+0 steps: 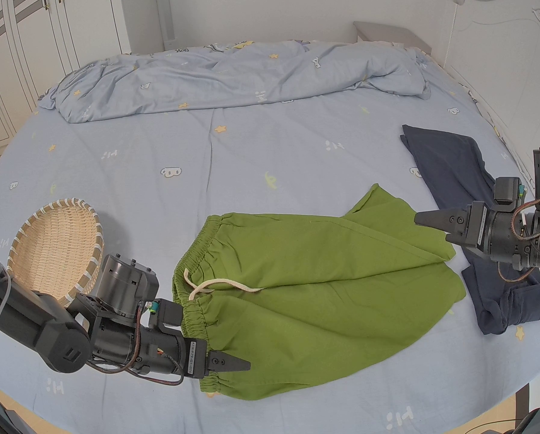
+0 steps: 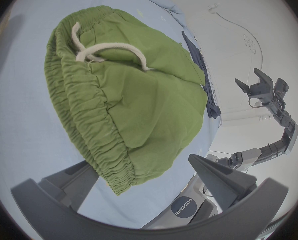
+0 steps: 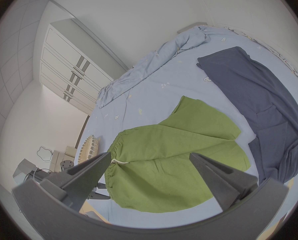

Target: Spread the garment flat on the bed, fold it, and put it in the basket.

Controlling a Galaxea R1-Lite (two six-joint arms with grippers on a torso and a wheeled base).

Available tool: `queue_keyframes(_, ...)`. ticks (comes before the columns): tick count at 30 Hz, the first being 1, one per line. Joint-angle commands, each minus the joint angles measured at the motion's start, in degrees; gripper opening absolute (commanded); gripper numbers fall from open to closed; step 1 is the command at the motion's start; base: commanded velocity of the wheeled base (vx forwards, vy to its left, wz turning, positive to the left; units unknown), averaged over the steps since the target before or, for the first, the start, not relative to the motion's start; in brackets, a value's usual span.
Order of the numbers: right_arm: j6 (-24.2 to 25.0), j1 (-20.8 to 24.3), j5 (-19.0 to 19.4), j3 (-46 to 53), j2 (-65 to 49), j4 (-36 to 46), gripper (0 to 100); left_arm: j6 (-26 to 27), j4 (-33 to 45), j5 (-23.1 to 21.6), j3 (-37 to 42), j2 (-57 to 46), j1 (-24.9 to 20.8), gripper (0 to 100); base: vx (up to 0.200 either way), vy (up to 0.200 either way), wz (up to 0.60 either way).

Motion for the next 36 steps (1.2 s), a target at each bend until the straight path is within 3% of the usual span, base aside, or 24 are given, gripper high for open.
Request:
queue_keyframes(1,-0.03,-0.09,0.02,-0.09,-0.05,-0.03,100,-0.01,-0.03,-0.05,0.56,-0.23,-1.02,100,0.0,0.0,0.0)
queue_keyframes(5,-0.03,-0.18,0.02,0.0,-0.05,-0.03,100,-0.01,-0.12,-0.05,0.82,-0.41,-1.11,100,0.0,0.0,0.0)
queue_keyframes(6,-0.03,-0.18,0.02,0.0,0.04,-0.03,100,-0.01,-0.12,-0.05,0.91,-0.5,-1.02,0,0.0,0.0,0.0)
queue_keyframes(21,-0.56,-2.29,0.46,-0.35,0.39,2.34,100,0.25,-0.12,0.39,5.74,-5.16,1.61,0,0.0,0.0,0.0)
queue_keyframes(22,-1.88,-6.25,0.98,-1.58,2.85,8.14,100,0.78,-0.12,0.39,8.82,-8.85,3.9,0,0.0,0.0,0.0)
queue_keyframes(23,-1.88,-6.25,0.98,-1.58,2.85,8.14,100,0.78,-0.12,0.39,8.82,-8.85,3.9,0,0.0,0.0,0.0)
queue_keyframes(29,-4.16,-15.91,12.23,-1.32,6.45,9.81,100,2.27,0.05,0.13,10.58,-13.07,11.9,0,0.0,0.0,0.0)
queue_keyframes(34,-5.22,-20.57,15.22,0.09,10.67,9.63,100,4.91,0.05,0.13,12.51,-14.38,15.5,0,0.0,0.0,0.0)
queue_keyframes(36,-5.83,-22.51,21.29,2.11,13.4,9.02,100,6.67,0.05,0.13,13.3,-14.38,17.08,0,0.0,0.0,0.0)
